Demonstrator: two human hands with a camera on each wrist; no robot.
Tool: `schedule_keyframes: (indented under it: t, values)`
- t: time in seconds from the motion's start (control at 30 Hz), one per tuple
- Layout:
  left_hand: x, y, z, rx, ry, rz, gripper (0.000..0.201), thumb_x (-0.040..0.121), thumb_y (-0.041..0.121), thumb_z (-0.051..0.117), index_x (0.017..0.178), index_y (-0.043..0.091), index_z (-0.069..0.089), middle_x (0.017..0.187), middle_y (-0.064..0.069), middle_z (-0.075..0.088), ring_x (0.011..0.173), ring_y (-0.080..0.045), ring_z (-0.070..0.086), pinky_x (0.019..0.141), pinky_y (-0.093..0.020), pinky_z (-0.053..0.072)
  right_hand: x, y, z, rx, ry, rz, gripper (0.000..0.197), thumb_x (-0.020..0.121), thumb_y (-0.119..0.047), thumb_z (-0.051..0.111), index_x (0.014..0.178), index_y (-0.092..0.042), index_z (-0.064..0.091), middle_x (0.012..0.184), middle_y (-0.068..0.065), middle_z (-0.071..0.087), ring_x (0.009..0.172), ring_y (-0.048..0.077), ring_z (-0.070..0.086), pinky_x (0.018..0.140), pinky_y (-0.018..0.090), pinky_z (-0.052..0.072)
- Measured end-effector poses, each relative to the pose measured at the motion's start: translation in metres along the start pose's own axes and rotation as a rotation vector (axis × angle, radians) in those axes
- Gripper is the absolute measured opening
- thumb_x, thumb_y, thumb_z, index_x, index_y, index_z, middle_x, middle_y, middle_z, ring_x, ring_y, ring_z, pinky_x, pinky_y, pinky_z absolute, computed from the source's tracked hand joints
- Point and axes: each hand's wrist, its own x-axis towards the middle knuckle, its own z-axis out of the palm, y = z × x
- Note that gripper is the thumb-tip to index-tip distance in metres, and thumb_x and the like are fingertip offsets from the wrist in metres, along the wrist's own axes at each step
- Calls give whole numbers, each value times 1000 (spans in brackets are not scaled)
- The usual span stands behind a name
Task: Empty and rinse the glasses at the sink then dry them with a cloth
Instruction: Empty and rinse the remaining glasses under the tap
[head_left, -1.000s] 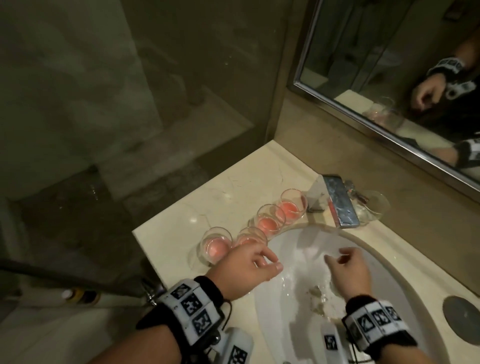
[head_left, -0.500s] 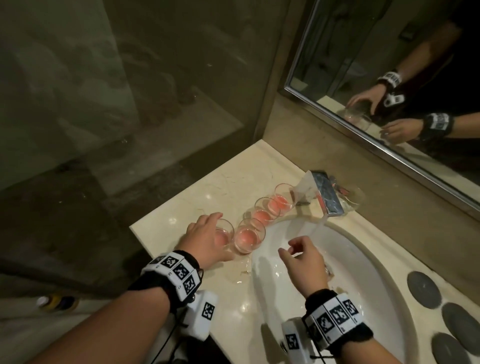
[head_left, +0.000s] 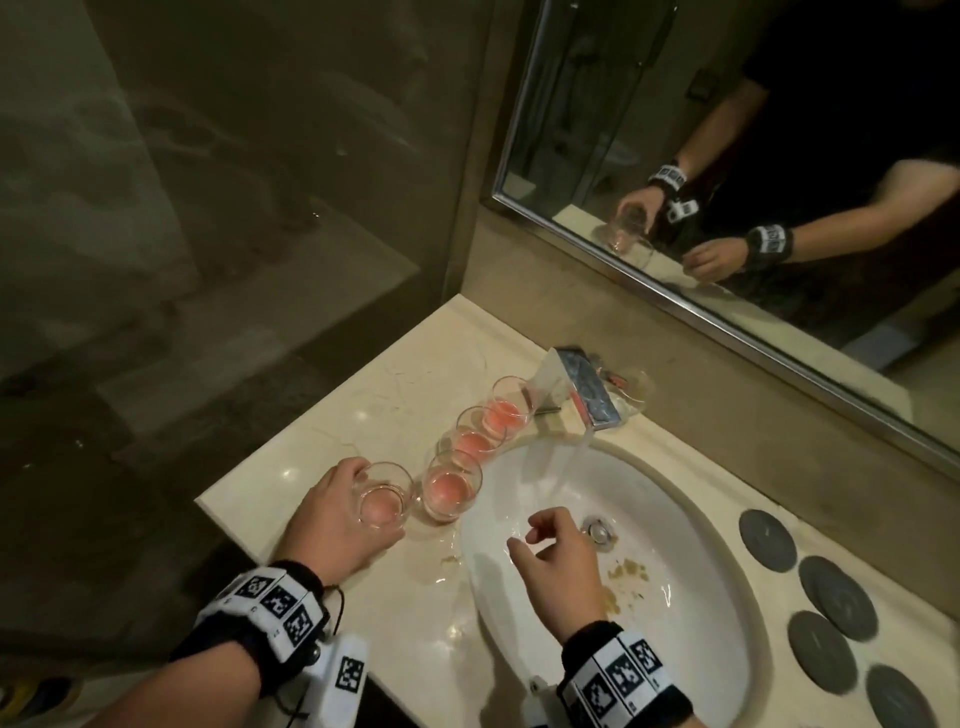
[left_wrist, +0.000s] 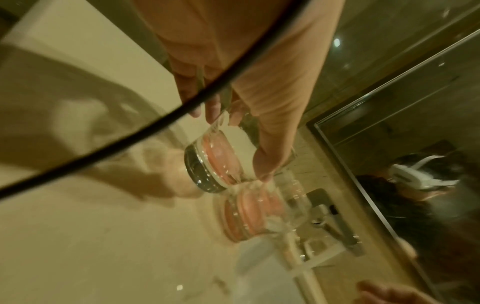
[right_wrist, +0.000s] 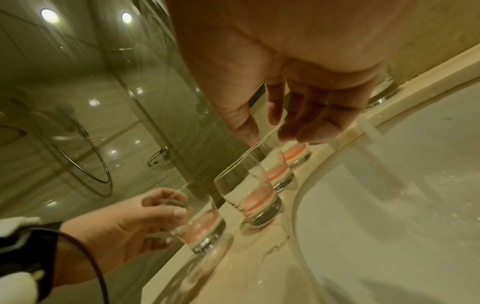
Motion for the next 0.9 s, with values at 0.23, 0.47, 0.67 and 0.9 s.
schedule_keyframes:
  t: [0.23,0.47,0.67,0.9]
  values:
    - [-35,65,-18,-89,-4,272,80,57,39,90,122,35,45,115,16,52,100,-5,55,82,-20,45,-3,-1,-12,107,-68,-31,30,78,-19,74,99,-30,54,97,-10,60,61,3,51,64,24,47]
    - [-26,124,39,-126,-159,370,84,55,52,82,127,38,42,116,20,52,105,-2,53,90,-22,48,7,10,-45,208,-158,-65,64,70,-22,80,121,-39,44,123,-20,52,100,5,58,77,30,54]
    - [-5,152,120,-305,-256,194,73,51,47,84,112,36,46,106,14,55,89,-5,59,79,-24,52,32,39,-69,260,-137,-6,71,67,-24,84,127,-29,45,116,-12,64,102,-6,60,79,20,52]
    - [23,161,187,-428,-274,-37,75,60,33,85,124,27,47,107,10,59,92,-7,64,81,-24,55,82,78,-71,279,-140,50,56,73,-2,77,117,-22,49,107,-4,66,88,-3,65,70,15,51]
